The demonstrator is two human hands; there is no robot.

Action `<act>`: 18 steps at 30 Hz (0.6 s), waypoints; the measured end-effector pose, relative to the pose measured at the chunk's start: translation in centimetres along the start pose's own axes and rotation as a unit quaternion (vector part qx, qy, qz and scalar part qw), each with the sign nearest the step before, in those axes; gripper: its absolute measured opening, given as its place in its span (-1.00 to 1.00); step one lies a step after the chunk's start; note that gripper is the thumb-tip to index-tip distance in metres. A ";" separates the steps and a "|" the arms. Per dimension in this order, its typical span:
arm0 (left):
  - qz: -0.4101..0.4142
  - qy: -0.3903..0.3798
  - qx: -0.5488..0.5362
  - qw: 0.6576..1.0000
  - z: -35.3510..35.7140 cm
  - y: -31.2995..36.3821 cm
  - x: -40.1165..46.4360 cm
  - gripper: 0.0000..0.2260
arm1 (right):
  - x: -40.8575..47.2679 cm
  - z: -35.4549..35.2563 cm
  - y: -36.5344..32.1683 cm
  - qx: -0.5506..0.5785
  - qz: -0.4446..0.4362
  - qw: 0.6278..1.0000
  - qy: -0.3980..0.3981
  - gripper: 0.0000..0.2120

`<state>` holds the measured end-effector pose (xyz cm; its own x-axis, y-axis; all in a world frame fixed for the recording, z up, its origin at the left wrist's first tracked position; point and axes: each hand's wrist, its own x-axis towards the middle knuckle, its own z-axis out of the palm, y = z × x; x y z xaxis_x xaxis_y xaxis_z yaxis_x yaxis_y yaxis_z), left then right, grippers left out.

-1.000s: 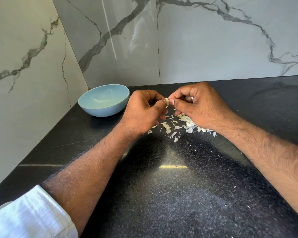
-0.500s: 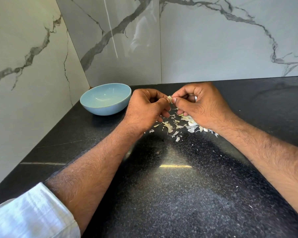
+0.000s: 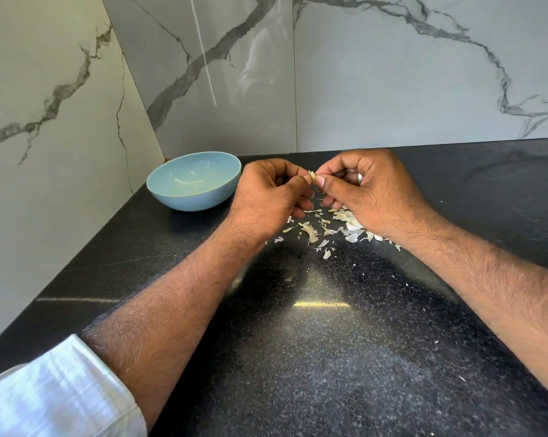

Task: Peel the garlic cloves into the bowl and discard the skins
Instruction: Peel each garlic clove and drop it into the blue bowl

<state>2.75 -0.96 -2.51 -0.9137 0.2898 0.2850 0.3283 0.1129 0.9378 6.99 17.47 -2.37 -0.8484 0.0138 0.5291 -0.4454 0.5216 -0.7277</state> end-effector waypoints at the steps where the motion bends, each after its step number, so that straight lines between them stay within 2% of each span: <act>1: 0.004 -0.001 0.005 1.000 0.0 -0.1 0.0 -0.91 | 0.0 0.0 0.0 0.007 0.003 1.000 -0.001 -0.96; 13: 0.015 -0.026 -0.049 0.998 -0.1 0.2 -0.2 -0.88 | 0.3 -0.1 0.0 0.064 0.024 0.998 0.006 -0.92; 18: 0.044 -0.010 0.005 0.999 0.0 0.1 -0.1 -0.91 | 0.2 0.0 -0.1 0.096 0.036 0.995 0.012 -0.93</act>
<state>2.88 -0.98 -2.46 -0.8758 0.3184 0.3628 0.4104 0.0954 0.9069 6.83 17.43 -2.21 -0.8740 0.0659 0.4815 -0.4326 0.3460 -0.8326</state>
